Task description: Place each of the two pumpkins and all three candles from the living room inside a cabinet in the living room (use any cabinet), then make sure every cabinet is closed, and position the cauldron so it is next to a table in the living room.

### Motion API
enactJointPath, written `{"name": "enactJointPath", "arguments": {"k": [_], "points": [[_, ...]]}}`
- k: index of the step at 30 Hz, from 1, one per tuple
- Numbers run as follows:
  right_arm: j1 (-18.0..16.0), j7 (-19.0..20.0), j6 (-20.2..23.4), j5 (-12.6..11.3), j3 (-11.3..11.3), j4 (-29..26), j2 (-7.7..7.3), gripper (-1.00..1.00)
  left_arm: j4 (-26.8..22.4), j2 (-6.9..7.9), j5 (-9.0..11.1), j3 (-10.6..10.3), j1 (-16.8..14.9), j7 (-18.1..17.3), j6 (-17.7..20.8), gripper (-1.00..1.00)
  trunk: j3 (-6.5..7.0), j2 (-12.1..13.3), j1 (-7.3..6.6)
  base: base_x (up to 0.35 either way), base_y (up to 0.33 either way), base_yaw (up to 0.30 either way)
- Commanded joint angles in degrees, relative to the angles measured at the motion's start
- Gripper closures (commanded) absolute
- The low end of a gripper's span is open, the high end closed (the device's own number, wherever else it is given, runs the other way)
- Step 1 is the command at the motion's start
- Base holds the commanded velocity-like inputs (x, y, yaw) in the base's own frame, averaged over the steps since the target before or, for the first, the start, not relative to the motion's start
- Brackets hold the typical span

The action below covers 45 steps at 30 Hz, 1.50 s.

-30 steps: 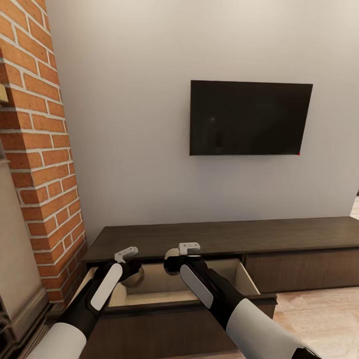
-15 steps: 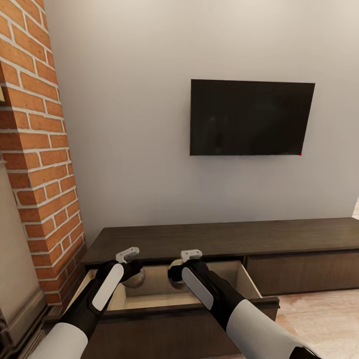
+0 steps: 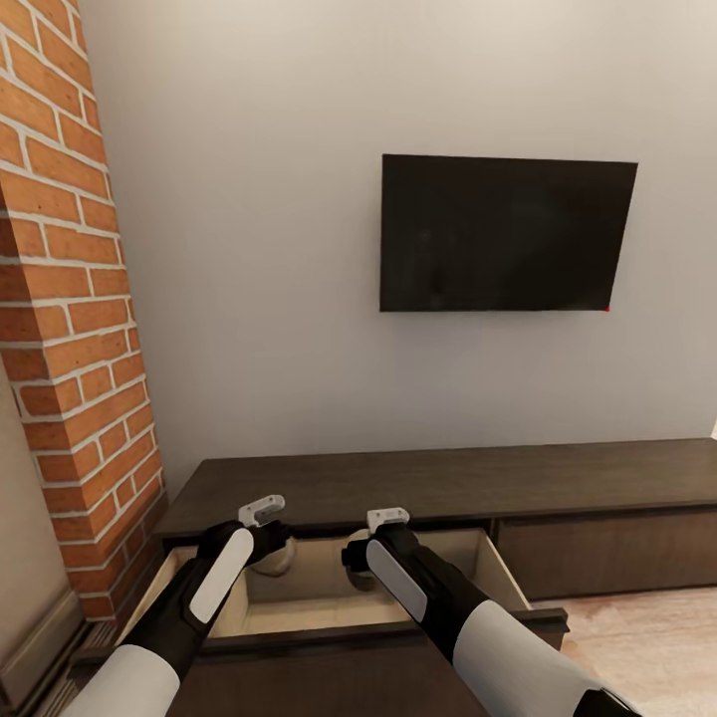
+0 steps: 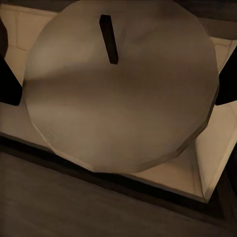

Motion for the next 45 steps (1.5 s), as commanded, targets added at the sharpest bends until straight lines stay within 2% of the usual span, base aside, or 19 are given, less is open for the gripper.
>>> {"name": "enactJointPath", "arguments": {"k": [1,8,15,20,27,31,40,45], "points": [[-0.1,-0.6,0.1,-0.5,0.1,-0.1,0.00,1.00,-0.1,0.05,0.5,-0.2,0.0,0.6,0.0,1.00,-0.07,0.0,0.00,0.142,0.000,0.000],[-0.1,-0.6,0.1,-0.5,0.1,-0.1,0.00,1.00,-0.2,0.05,0.5,-0.3,0.0,0.6,0.0,1.00,-0.07,0.0,0.00,0.085,0.000,0.000],[-0.1,-0.6,0.2,-0.4,0.1,-0.1,0.00,1.00,0.0,0.04,0.6,-0.3,0.0,0.8,0.3,1.00,-1.33,-2.8,1.54,0.004,0.000,0.000],[-0.1,-0.6,1.2,-0.4,0.1,-0.1,0.00,1.00,0.5,0.04,0.7,-0.1,0.0,1.3,3.5,1.00,-2.23,-4.8,2.63,0.000,0.000,0.000],[-0.1,-0.6,1.8,-0.4,0.1,-0.1,0.00,1.00,2.8,0.04,0.7,-0.2,0.0,1.4,4.1,1.00,-3.48,-7.7,4.17,0.000,0.000,0.000],[-0.1,-0.6,1.8,-0.4,0.1,-0.1,0.00,1.00,4.9,0.02,0.5,-0.2,0.0,1.5,4.1,1.00,-4.36,-7.8,4.30,0.000,0.000,0.000],[-0.1,-0.6,1.3,-0.3,0.2,-0.2,0.00,1.00,5.3,-0.15,0.0,-0.2,0.0,1.5,3.8,1.00,-6.36,-7.9,4.53,0.000,0.000,0.000],[-0.1,-0.6,0.8,-0.3,0.2,-0.5,0.00,1.00,5.3,-0.62,-0.3,-0.3,0.0,1.5,3.4,1.00,-6.36,-7.9,4.53,0.000,0.000,0.000]]}}
